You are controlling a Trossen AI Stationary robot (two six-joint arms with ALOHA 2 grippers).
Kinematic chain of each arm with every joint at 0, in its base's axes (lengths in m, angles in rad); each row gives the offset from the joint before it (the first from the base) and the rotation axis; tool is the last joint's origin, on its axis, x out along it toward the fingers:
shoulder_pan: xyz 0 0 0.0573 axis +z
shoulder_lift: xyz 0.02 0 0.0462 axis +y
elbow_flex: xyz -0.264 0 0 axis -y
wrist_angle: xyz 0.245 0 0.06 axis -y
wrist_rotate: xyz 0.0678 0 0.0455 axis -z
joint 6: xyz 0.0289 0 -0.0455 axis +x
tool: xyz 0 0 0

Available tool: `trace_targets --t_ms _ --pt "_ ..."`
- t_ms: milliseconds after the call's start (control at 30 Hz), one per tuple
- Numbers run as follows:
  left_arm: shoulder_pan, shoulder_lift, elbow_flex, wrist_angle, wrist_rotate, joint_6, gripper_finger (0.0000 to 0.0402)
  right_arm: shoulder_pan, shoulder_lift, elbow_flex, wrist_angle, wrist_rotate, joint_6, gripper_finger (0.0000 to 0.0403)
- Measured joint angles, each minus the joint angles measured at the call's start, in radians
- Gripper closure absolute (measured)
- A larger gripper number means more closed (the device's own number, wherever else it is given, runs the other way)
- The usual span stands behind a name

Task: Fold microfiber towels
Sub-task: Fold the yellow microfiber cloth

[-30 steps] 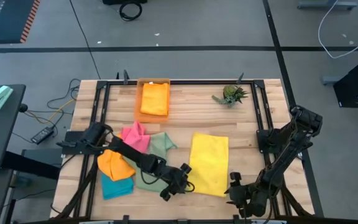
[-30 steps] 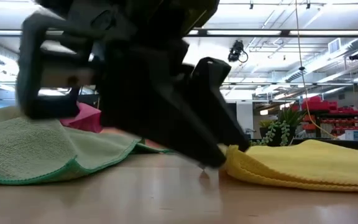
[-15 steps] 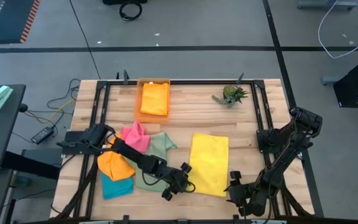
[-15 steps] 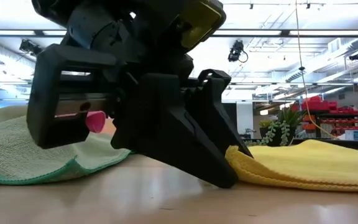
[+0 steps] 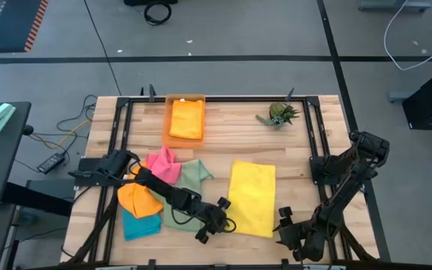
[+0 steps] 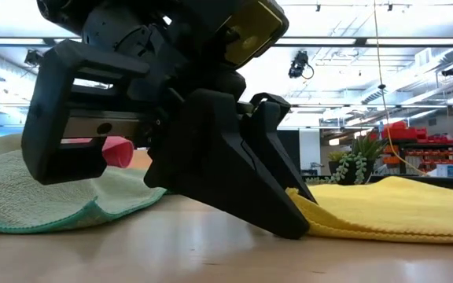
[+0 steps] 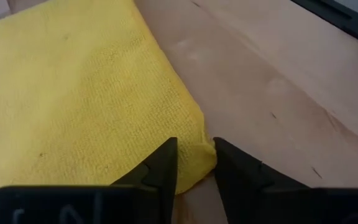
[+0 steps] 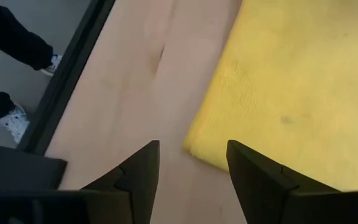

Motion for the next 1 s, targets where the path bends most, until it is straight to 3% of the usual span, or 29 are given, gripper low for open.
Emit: trace_targets --t_ms 300,467,700,867,1000 --pt "0.017 0.002 -0.001 -0.004 0.007 -0.026 0.0302 -0.030 0.092 0.000 0.066 -0.040 -0.046 0.0208" --pt "0.023 0.003 -0.002 -0.004 0.007 -0.052 0.0316 -0.029 0.129 0.003 0.078 -0.038 0.011 0.0220" --pt "0.026 0.024 -0.002 0.018 0.038 -0.114 0.0388 -0.024 0.136 0.003 0.082 -0.038 0.032 0.0310" --pt "0.027 0.025 -0.003 0.071 0.042 -0.177 0.0386 -0.025 0.129 0.019 0.067 -0.014 0.082 0.0386" --pt "0.039 -0.012 -0.009 0.064 0.065 -0.316 0.0395 -0.026 0.066 0.020 0.060 -0.013 0.256 0.0397"
